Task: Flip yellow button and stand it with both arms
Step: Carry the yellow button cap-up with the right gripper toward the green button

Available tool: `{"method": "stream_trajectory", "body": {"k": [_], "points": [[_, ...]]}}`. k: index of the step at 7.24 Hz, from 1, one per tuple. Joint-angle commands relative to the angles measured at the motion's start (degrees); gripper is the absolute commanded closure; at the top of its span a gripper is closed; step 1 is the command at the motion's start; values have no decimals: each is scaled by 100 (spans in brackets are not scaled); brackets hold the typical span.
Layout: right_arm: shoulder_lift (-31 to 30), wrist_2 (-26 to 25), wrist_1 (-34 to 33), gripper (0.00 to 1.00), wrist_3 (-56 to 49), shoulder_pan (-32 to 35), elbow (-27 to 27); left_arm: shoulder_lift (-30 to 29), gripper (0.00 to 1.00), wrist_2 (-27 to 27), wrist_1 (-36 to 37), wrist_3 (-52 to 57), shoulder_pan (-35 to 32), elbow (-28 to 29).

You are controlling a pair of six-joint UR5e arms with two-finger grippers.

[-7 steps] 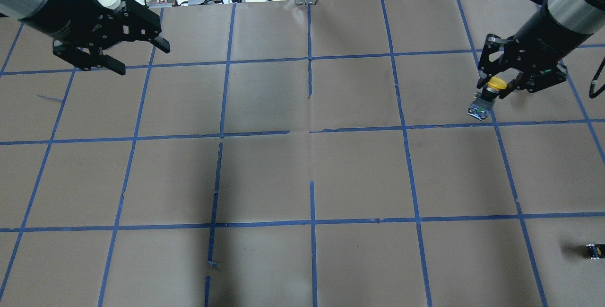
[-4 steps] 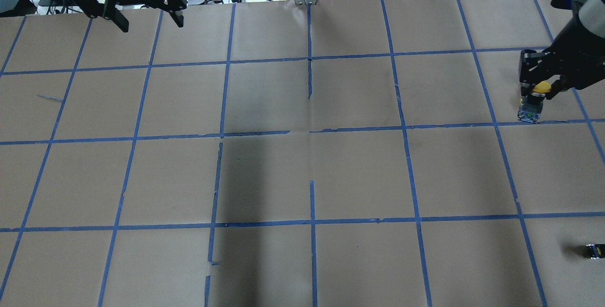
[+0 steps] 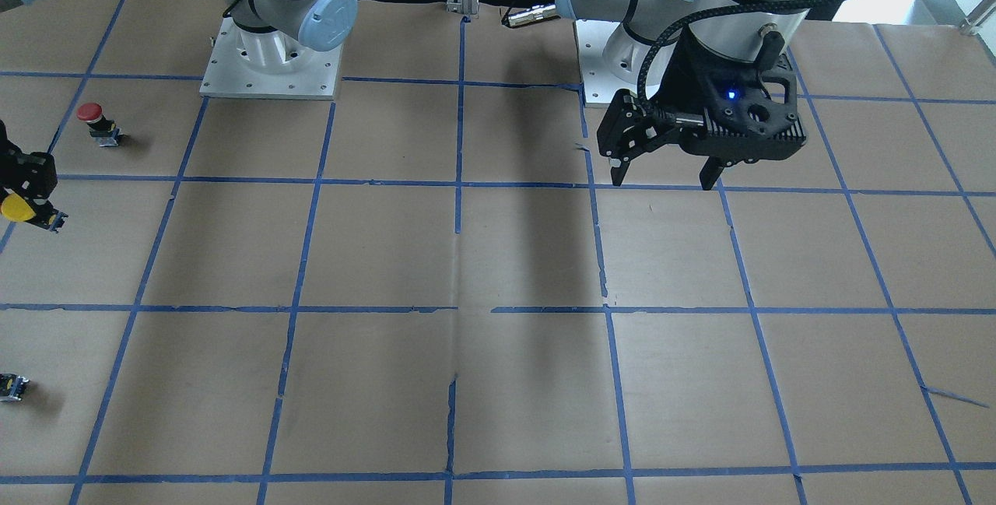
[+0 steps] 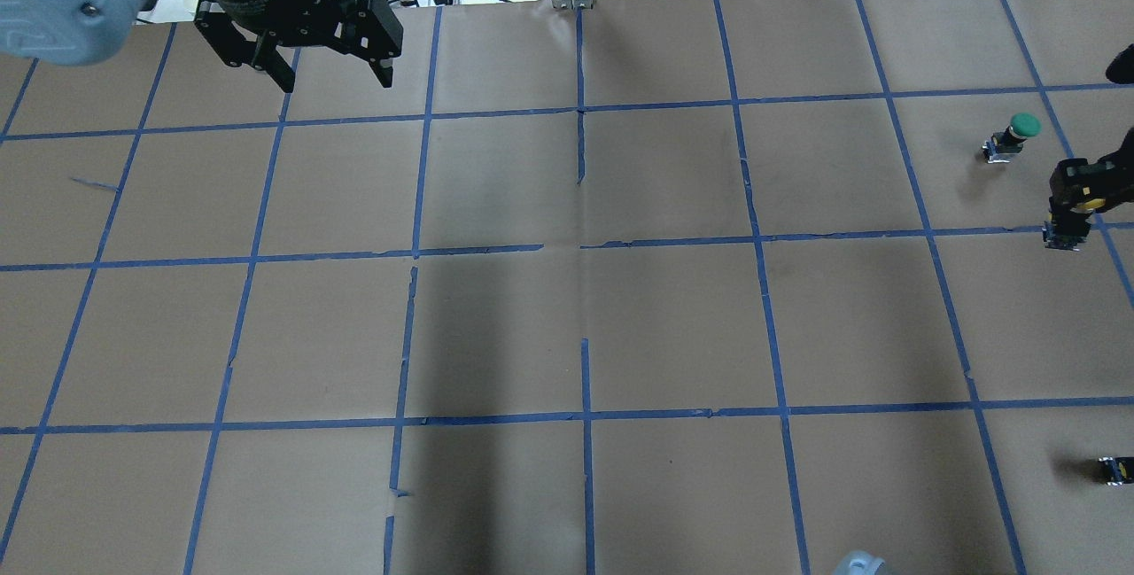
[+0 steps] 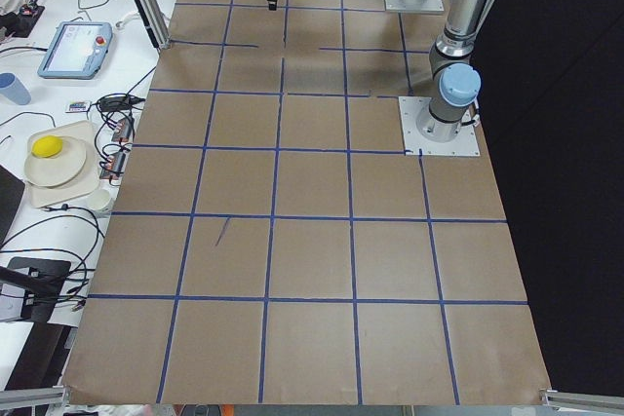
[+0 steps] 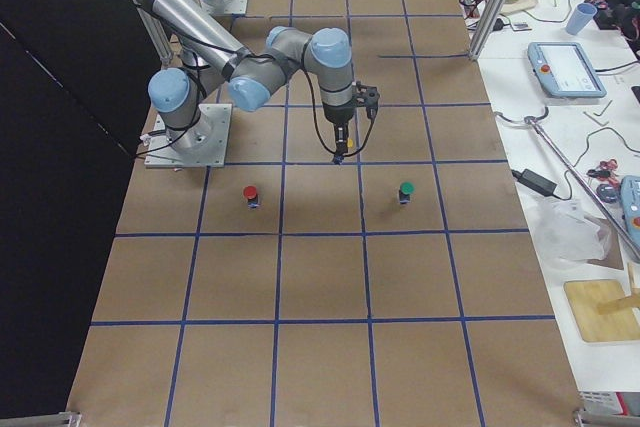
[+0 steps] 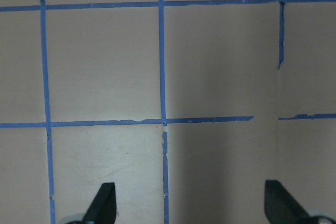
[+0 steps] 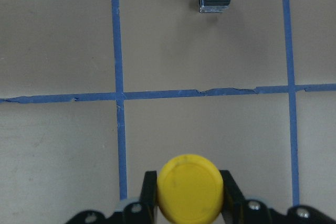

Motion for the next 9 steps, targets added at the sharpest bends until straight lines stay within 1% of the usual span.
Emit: {"method": "stream_trajectory", "body": {"k": [1, 2, 3, 4, 6, 9], "points": [[51, 518, -116, 95, -864, -521, 208, 32, 0, -16, 27, 1, 13, -46], [260, 824, -229, 95, -1216, -785, 253, 40, 0, 1, 27, 1, 100, -28], [497, 958, -404, 95, -1446, -1014, 253, 84, 0, 19, 1, 18, 240, -63], [622, 1116, -467, 95, -1527, -1059, 262, 215, 0, 36, -43, 18, 259, -115], [772, 1162, -546, 94, -1668, -1139, 297, 356, 0, 2, 140, -8, 268, -422], [965, 1267, -564, 93, -1694, -1139, 446, 409, 0, 19, 158, 1, 276, -441]]}}
